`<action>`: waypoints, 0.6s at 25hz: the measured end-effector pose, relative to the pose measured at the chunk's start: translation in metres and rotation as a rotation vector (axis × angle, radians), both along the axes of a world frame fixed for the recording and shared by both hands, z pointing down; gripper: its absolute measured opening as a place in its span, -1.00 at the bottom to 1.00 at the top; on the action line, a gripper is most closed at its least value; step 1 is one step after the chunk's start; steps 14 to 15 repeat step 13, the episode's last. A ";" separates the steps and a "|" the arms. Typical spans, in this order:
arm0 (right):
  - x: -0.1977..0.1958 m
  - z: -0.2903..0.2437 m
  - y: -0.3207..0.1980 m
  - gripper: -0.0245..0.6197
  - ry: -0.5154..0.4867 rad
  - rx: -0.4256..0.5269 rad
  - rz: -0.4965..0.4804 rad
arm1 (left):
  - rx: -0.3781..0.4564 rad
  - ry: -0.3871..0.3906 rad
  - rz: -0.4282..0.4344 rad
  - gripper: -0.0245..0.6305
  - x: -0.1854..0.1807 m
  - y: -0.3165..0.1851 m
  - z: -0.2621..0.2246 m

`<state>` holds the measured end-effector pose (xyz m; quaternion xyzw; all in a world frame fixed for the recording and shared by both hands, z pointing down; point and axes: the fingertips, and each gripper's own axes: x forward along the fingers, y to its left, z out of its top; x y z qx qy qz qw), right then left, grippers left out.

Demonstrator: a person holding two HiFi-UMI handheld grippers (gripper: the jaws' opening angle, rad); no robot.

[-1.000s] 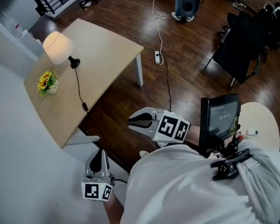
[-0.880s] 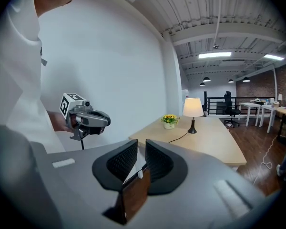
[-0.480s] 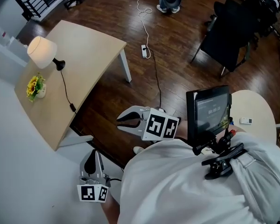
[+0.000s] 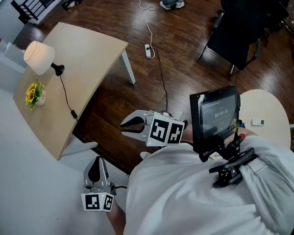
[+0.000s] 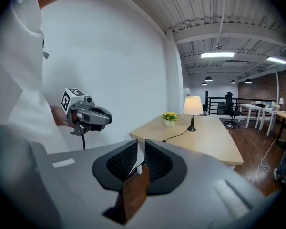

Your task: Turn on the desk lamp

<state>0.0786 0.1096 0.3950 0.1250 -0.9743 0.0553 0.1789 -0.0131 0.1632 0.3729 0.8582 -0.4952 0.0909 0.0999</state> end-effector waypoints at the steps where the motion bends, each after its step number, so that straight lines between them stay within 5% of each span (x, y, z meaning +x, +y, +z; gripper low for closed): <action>1: 0.000 0.000 -0.001 -0.78 0.002 0.000 0.001 | 0.000 -0.002 0.001 -0.87 0.000 -0.001 0.000; 15: -0.011 0.006 -0.012 -0.78 0.024 0.002 0.002 | 0.004 0.001 0.004 -0.86 -0.011 -0.013 0.002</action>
